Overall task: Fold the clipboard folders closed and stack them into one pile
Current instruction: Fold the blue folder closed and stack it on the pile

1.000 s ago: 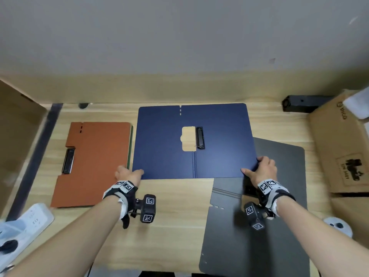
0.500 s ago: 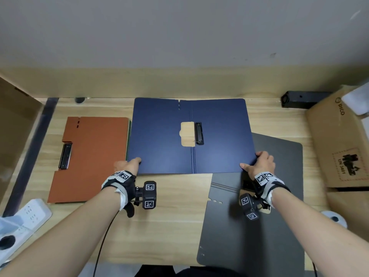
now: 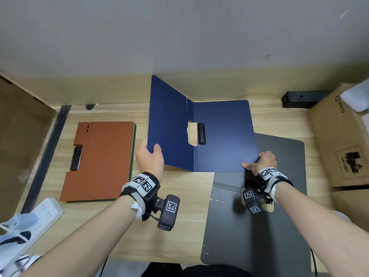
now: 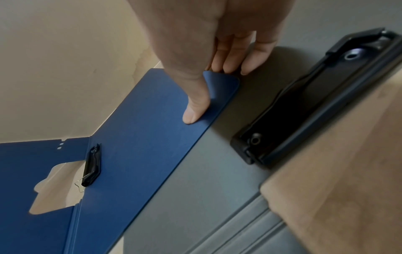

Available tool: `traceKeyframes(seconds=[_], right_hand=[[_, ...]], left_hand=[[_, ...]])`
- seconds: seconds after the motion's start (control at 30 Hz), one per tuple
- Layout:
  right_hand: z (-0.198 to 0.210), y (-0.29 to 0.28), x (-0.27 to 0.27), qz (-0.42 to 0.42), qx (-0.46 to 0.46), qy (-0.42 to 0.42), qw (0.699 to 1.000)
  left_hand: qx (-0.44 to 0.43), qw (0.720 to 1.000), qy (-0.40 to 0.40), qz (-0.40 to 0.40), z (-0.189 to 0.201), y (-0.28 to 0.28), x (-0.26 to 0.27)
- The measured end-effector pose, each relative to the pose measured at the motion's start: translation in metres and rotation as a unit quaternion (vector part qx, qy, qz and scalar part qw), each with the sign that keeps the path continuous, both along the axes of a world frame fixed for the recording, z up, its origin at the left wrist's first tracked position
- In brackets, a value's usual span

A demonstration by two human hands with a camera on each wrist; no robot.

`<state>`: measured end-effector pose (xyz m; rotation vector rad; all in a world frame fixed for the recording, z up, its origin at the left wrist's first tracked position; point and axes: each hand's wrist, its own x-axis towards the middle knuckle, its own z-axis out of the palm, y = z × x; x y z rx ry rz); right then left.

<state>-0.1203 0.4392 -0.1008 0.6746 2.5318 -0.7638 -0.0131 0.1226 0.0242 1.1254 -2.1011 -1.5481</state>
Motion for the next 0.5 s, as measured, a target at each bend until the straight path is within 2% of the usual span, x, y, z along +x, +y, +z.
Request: traceKeyframes(seconds=[0.07, 0.17, 0.27, 0.37, 0.5], right_hand=[[-0.01, 0.006, -0.002, 0.003, 0.0, -0.007, 1.0], [0.006, 0.005, 0.001, 0.017, -0.015, -0.012, 1.0], [0.019, 0.004, 0.008, 0.014, -0.055, -0.045, 0.997], [0.024, -0.002, 0.017, 0.008, -0.092, -0.042, 0.995], [0.027, -0.027, 0.041, 0.071, -0.175, -0.026, 0.982]], left_hand=[[-0.002, 1.0, -0.004, -0.026, -0.003, 0.006, 0.002], [-0.003, 0.997, 0.006, -0.071, 0.002, 0.024, 0.007], [-0.038, 0.991, 0.035, -0.12, 0.015, 0.046, 0.012], [-0.062, 0.986, 0.042, -0.148, 0.03, 0.061, 0.017], [-0.088, 0.979, 0.026, -0.18, 0.034, 0.062, 0.028]])
